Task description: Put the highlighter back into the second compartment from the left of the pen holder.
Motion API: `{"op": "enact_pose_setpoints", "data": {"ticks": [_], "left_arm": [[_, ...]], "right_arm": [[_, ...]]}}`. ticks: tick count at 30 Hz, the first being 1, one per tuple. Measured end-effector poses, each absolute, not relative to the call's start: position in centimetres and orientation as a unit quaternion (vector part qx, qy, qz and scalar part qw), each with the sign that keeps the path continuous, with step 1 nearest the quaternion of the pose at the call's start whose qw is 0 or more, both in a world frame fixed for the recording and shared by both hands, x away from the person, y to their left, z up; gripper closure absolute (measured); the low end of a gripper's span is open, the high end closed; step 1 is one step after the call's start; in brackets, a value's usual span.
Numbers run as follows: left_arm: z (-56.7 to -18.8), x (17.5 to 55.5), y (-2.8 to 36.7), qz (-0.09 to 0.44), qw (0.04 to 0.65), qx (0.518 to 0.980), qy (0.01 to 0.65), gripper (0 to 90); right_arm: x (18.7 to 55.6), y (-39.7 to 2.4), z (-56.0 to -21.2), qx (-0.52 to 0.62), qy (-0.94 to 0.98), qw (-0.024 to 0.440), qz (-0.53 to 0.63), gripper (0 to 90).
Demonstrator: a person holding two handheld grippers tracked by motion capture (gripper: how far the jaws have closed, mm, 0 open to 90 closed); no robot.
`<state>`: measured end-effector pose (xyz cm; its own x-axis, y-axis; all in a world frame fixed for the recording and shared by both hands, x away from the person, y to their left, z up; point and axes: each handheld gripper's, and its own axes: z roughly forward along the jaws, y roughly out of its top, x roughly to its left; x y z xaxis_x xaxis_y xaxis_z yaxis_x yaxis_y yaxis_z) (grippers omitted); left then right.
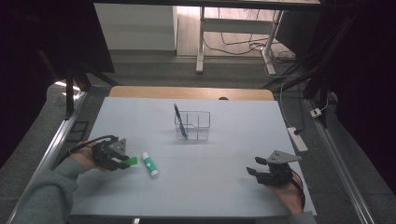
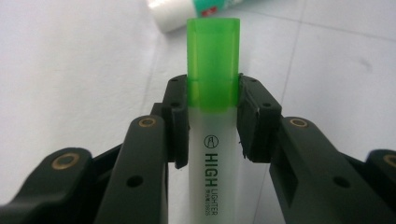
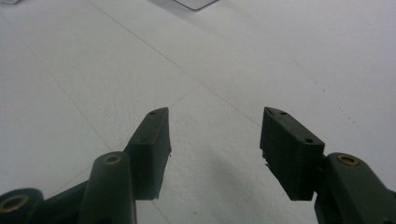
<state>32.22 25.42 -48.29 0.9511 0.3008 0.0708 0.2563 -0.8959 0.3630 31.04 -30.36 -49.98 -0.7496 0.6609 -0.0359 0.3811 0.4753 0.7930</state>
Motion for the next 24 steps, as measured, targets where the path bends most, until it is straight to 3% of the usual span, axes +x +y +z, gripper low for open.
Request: {"op": "enact_pose_setpoints", "data": {"ticks": [24], "left_arm": [[-45.9,31.4,27.0,0.128,0.277,0.917,0.258,66.4]], "right_arm": [[31.3,-30.2,-49.8,0.305,0.842,0.174,0.411,42.7]]}}
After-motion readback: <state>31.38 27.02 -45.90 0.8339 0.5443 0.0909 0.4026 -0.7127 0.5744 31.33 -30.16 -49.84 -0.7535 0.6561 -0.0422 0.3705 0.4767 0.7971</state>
